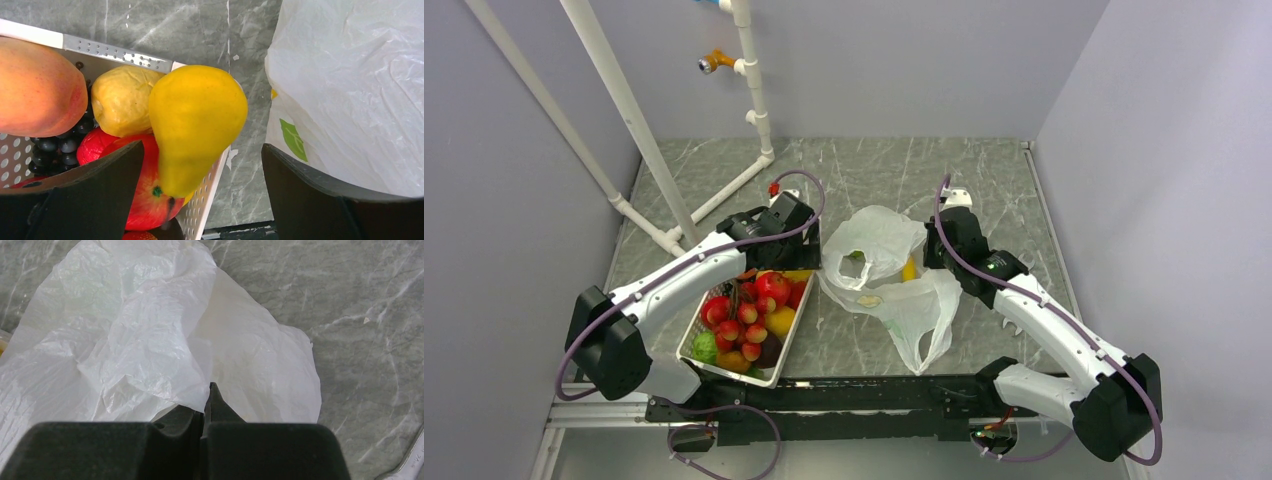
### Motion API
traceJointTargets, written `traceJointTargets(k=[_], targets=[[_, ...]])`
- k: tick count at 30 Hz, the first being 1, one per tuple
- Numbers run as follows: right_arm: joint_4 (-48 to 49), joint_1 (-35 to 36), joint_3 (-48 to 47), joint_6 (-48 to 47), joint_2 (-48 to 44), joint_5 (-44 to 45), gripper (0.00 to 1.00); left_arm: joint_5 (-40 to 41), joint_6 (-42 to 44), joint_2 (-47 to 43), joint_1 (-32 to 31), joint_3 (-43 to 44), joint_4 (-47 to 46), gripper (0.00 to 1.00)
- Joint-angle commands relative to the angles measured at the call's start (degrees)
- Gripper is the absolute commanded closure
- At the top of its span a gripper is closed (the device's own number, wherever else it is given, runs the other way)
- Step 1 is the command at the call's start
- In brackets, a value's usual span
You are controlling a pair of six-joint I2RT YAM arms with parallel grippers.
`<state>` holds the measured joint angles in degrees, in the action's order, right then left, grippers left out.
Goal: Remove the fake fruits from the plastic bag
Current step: Place the fake fruit in the bin, then take out the fake fruit from the plastic bag.
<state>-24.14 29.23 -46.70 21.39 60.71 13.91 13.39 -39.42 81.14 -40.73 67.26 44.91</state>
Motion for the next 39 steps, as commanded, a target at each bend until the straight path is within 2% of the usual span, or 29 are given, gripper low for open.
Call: traceJointTargets(k=[1,7,14,18,23,26,28,33,36,39], targets=[[1.2,-0.2,-1.7,-0.5,-1.4,-0.7,1.00,0.2,1.0,-0.8,-0.2,0.7,0.4,0.08],[0.9,-0.2,-2.2,-1.1,-0.8,-1.0,1.00,-0.8,3.3,-6.3,-0.2,3.5,1.0,0.10],[-0.5,-0.2,-4.9,-2.7,-0.4,-7.0,1.00,-8.8,7.1,-21.2,0.2,1.6,-4.3,0.07],[-1.3,-0.2,-6.4,-2.6,0.2,-9.7,1.00,-18.7,9.5,-31.6,0.3,-4.2,-12.1,0.05],[-0.4,-0.1,-5.9,-1.8,-0.1,-10.7,1.00,-37.7,10.7,-40.0,0.2,-12.1,-21.9,0.05],[-0.1,-0.2,-6.0,-1.4,0.5,-11.5,1.00,-50.8,8.3,-40.5,0.1,-17.4,-28.7,0.10],[0.1,-0.1,-6.3,-1.3,1.1,-12.2,1.00,-54.6,6.1,-39.3,-2.2,-19.9,-34.9,0.14],[0.0,-0.1,-6.8,-0.9,1.4,-12.4,1.00,-42.6,14.2,-30.6,-21.0,-13.8,-35.8,0.14],[-0.2,0.0,-6.7,-0.8,1.0,-12.3,1.00,-37.6,15.4,-23.0,-24.4,-11.5,-37.6,0.15],[-0.6,-0.1,-6.4,-0.8,0.7,-12.0,1.00,-28.2,15.9,-14.8,-25.9,-9.7,-37.9,0.16]])
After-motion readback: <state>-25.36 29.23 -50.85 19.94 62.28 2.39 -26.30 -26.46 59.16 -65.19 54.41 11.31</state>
